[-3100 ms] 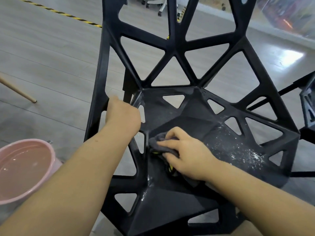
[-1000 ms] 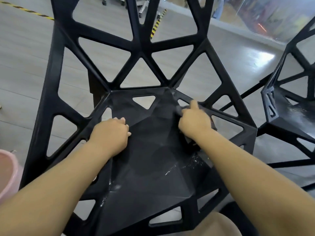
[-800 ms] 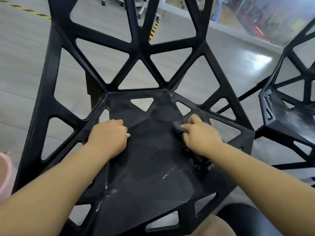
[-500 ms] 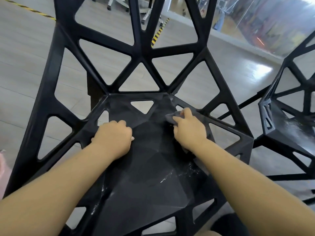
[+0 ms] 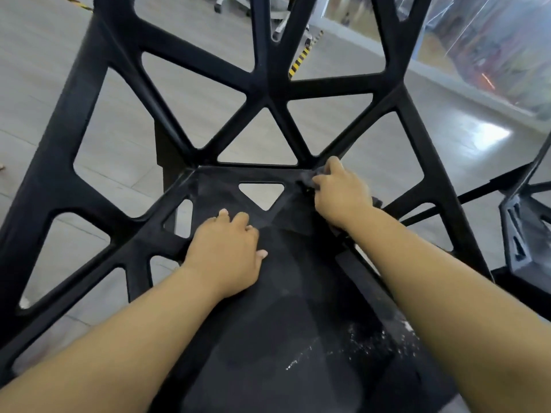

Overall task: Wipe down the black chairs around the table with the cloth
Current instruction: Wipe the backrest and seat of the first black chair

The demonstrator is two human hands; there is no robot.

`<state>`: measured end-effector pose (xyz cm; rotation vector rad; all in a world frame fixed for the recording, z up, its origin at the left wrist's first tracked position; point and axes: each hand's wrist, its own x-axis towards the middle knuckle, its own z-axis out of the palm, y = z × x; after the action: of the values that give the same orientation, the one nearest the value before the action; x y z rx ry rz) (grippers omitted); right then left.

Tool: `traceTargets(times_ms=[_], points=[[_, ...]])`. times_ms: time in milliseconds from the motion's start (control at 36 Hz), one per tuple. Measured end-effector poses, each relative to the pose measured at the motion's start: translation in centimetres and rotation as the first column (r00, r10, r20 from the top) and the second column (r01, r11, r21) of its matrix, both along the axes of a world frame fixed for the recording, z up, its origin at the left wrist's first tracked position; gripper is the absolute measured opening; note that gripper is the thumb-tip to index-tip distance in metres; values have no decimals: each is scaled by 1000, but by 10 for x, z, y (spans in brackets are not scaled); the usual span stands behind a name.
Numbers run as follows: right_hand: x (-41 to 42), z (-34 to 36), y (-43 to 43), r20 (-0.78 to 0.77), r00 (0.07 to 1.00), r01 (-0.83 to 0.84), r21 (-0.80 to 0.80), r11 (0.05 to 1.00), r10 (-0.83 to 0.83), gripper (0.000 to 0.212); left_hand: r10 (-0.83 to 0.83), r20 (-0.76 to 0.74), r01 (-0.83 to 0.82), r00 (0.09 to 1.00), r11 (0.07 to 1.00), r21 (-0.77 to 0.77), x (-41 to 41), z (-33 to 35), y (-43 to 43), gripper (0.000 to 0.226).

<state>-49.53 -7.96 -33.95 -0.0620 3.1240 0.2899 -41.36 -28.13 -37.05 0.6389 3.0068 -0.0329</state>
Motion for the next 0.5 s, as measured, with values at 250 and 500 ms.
traceTargets(times_ms=[250, 500], points=[[-3, 7, 10, 24, 1000, -9, 40, 999, 8, 31, 3, 26, -3, 1000, 1000, -1, -1, 0, 0, 55], [-10, 16, 7, 115, 993, -11, 54, 998, 5, 31, 15, 40, -15, 999, 1000, -13, -5, -3, 1, 58]])
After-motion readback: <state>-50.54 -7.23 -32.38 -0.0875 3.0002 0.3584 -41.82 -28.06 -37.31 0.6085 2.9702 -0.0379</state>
